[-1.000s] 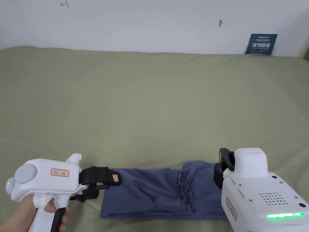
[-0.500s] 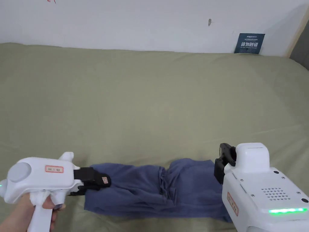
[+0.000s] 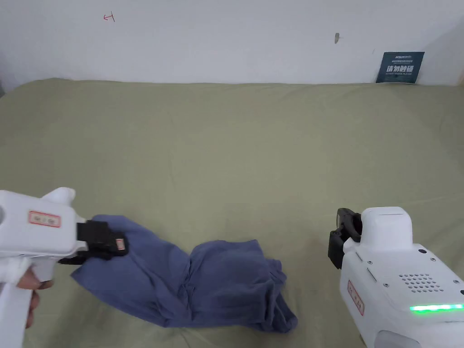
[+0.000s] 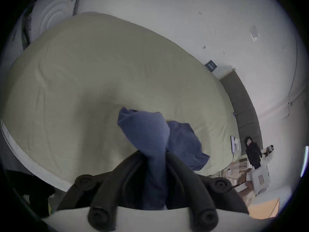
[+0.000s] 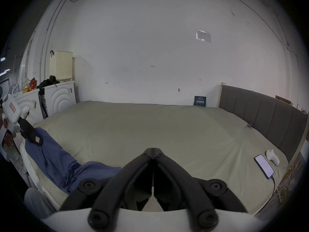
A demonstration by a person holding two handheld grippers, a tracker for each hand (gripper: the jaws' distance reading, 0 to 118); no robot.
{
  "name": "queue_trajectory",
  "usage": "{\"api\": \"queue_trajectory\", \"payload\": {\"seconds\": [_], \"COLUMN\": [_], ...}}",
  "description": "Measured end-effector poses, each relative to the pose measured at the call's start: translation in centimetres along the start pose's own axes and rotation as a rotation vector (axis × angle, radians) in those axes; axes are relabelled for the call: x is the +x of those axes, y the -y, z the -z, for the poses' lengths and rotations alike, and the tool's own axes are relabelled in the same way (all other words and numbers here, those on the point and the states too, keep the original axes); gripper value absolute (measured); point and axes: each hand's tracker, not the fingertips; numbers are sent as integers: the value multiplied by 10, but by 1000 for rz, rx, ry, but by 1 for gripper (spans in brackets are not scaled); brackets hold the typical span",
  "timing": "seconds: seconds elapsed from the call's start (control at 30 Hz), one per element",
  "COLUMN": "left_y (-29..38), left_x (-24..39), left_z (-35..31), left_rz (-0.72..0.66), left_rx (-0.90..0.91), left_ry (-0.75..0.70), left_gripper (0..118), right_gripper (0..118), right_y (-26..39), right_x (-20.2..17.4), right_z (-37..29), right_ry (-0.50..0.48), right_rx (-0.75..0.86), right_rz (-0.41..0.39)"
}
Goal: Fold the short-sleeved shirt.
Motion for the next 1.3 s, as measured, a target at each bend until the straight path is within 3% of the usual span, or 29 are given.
{"api": "queue_trajectory", "payload": {"seconds": [0.17, 0.37, 0.4, 0.43, 0.47, 0.5, 0.57, 0.63, 0.67, 0.7, 0.77, 0.87, 1.07, 1.13, 1.2, 1.3], "left_y": [7, 31, 34, 38, 40, 41, 36, 26, 26, 22, 20, 29, 76, 90, 98, 94], "left_x": [80, 148, 154, 157, 160, 161, 158, 143, 139, 128, 103, 79, 86, 80, 72, 71], "left_z": [45, 130, 144, 156, 166, 173, 161, 146, 135, 127, 118, 131, 195, 218, 231, 221], "left_rz": [160, 320, 325, 344, 348, 339, 275, 242, 217, 181, 103, 22, -10, -34, 33, -10], "left_rx": [-32, -113, -109, -108, -124, -166, -111, -84, -36, -1, -10, -96, -220, -250, -256, -229], "left_ry": [28, -74, -69, -38, -1, 21, 81, 85, 117, 156, 274, 347, 524, 452, 416, 452], "left_gripper": [11, 13, 27, 63, 113, 118, 103, 101, 92, 74, 0, 0, 0, 0, 0, 0], "right_gripper": [1, 1, 1, 1, 1, 1, 1, 1, 1, 1, 1, 1, 1, 1, 1, 1], "right_y": [0, 4, 5, 6, 7, 7, 8, 9, 9, 9, 10, 14, 25, 29, 33, 33], "right_x": [2, 14, 16, 18, 21, 23, 28, 32, 34, 35, 35, 33, 27, 27, 27, 26], "right_z": [-4, -6, -6, -5, -5, -5, -5, -5, -4, -4, -3, 0, 2, 2, 0, 0], "right_ry": [1, 23, 28, 34, 41, 46, 56, 64, 65, 66, 70, 68, 56, 50, 53, 48], "right_rx": [2, -9, -13, -15, -21, -26, -28, -32, -36, -37, -40, -50, -90, -106, -106, -118], "right_rz": [-12, -4, -3, -1, 2, 3, 5, 11, 15, 19, 27, 37, 54, 59, 54, 40]}}
